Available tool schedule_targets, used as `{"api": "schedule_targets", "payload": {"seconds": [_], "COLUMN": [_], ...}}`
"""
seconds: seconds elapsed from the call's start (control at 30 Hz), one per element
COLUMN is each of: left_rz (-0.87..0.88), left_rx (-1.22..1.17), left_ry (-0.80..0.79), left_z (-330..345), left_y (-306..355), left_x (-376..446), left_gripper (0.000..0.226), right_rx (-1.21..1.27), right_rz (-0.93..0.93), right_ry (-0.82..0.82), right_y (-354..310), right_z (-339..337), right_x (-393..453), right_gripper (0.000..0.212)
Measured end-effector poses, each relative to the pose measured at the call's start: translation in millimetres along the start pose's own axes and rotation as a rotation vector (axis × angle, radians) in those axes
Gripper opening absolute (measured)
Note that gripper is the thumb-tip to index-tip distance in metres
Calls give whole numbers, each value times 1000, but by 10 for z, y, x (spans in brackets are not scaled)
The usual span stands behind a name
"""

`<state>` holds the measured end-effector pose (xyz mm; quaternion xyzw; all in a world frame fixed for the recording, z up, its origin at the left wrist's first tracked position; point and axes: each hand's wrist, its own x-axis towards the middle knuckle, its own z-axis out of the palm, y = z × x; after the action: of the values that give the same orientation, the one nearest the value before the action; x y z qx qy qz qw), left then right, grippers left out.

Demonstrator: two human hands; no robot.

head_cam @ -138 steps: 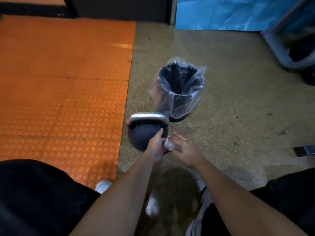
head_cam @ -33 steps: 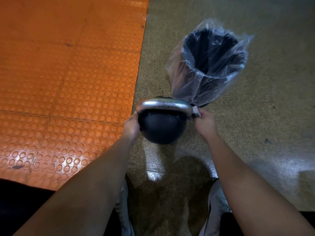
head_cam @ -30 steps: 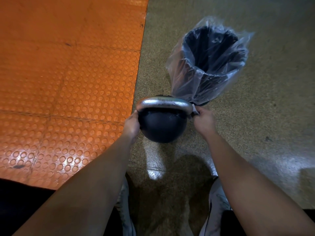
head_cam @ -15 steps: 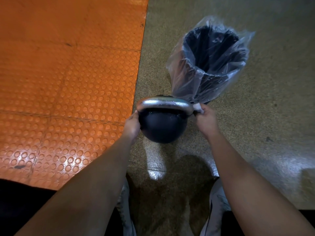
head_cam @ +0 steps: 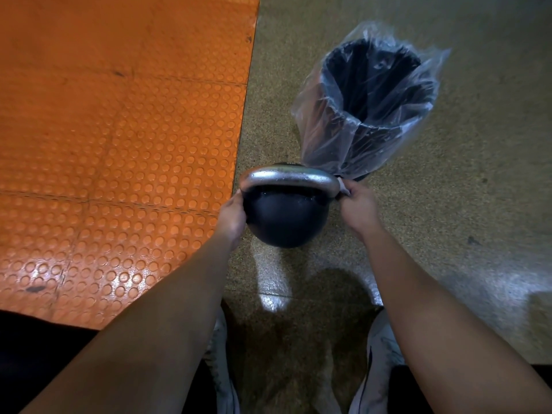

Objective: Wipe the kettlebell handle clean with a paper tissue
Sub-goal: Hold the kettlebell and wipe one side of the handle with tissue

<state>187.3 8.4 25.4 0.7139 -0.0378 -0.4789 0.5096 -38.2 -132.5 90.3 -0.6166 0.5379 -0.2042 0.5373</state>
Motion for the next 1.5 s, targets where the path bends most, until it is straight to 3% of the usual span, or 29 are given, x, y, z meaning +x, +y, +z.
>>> {"api": "schedule_targets", "payload": {"seconds": [0.13, 0.27, 0.43, 0.63, 0.8, 0.97, 1.07, 1.17, 1.3, 1.5], "left_rz": [-9, -1, 2, 3, 11, 16, 16, 24, 33, 32], "left_rx": [-1, -6, 8, 20, 5, -6, -1, 0, -15, 10], "left_ry": [4, -3, 43, 47, 51, 55, 44, 50, 56, 56], "left_z": [10, 8, 40, 29, 44, 45, 44, 49, 60, 55], "left_y": [26, 40, 53, 58, 76, 68, 63, 84, 84, 76], "left_x": [-20, -36, -37, -50, -71, -79, -73, -96, -112, -91], "left_gripper": [46, 47, 48, 50, 50, 47, 48, 46, 42, 43], "right_rx": [84, -54, 115, -30, 200, -17, 6, -5, -200, 12], "right_rz": [48, 25, 39, 38, 88, 73, 19, 3, -11, -34], "right_ry": [33, 8, 22, 17, 62, -5, -23, -13, -40, 67], "right_y": [10, 73, -8, 65, 2, 54, -120, -114, 2, -102], "right_z": [-48, -26, -73, -53, -61, -67, -90, -145, -136, -95], "right_x": [-1, -63, 8, -43, -32, -23, 48, -7, -11, -70], "right_gripper": [42, 24, 37, 33, 35, 31, 41, 37, 35, 43]}}
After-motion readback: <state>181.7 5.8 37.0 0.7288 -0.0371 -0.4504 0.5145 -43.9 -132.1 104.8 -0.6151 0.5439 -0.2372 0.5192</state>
